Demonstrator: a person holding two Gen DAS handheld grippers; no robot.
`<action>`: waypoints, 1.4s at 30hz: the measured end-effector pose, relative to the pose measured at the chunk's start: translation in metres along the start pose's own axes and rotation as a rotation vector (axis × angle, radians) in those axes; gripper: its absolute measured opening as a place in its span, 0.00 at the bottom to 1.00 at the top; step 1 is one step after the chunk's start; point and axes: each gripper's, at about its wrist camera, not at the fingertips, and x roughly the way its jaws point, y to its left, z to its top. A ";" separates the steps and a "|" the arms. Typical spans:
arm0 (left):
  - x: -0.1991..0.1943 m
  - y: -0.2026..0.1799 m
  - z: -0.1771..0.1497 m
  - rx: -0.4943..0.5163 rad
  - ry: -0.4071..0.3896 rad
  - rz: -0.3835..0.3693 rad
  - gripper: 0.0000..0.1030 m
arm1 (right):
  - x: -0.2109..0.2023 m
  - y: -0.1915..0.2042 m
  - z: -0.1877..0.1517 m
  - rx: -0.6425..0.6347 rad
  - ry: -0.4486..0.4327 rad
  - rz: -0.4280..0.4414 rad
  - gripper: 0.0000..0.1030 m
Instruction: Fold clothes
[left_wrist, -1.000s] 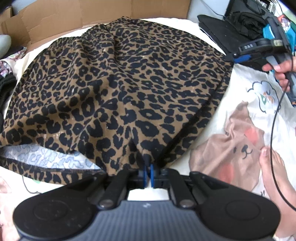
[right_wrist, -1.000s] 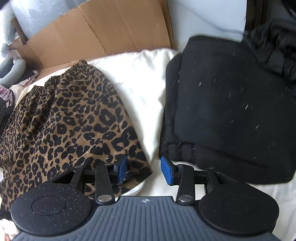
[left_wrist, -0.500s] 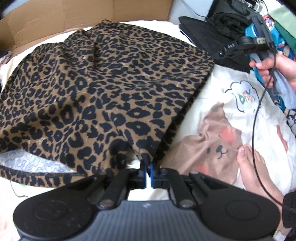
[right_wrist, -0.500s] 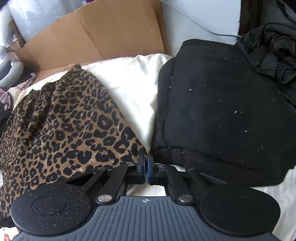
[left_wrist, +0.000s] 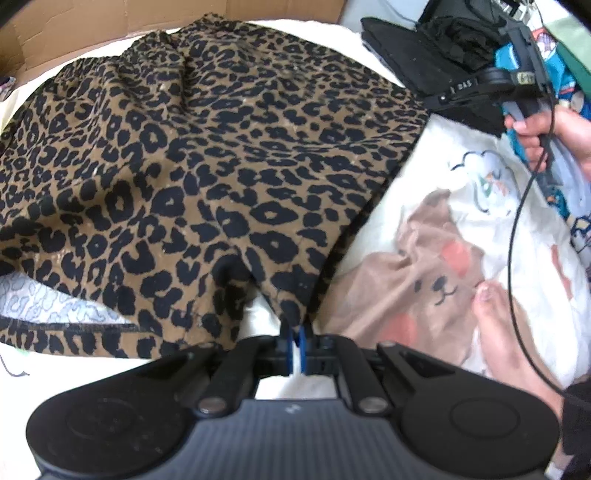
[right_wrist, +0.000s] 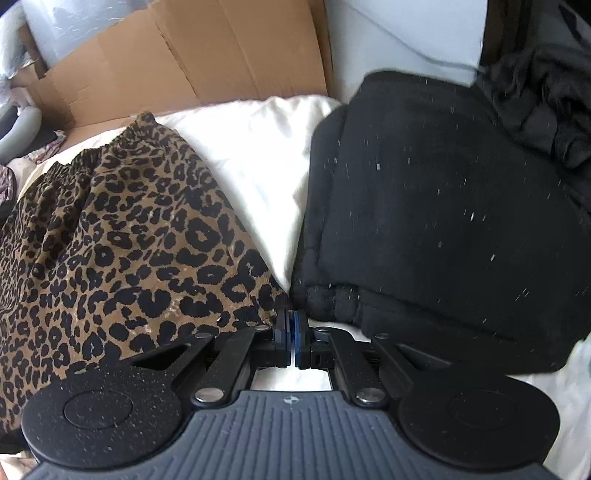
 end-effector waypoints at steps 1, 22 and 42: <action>-0.002 0.000 0.000 -0.004 -0.002 -0.008 0.02 | -0.003 0.000 0.001 0.003 -0.007 -0.004 0.00; -0.037 0.032 -0.009 -0.082 -0.065 0.013 0.12 | -0.032 0.024 0.001 -0.043 -0.038 -0.041 0.21; -0.063 0.104 -0.025 -0.320 -0.197 0.113 0.15 | -0.045 0.142 0.015 -0.292 -0.023 0.172 0.22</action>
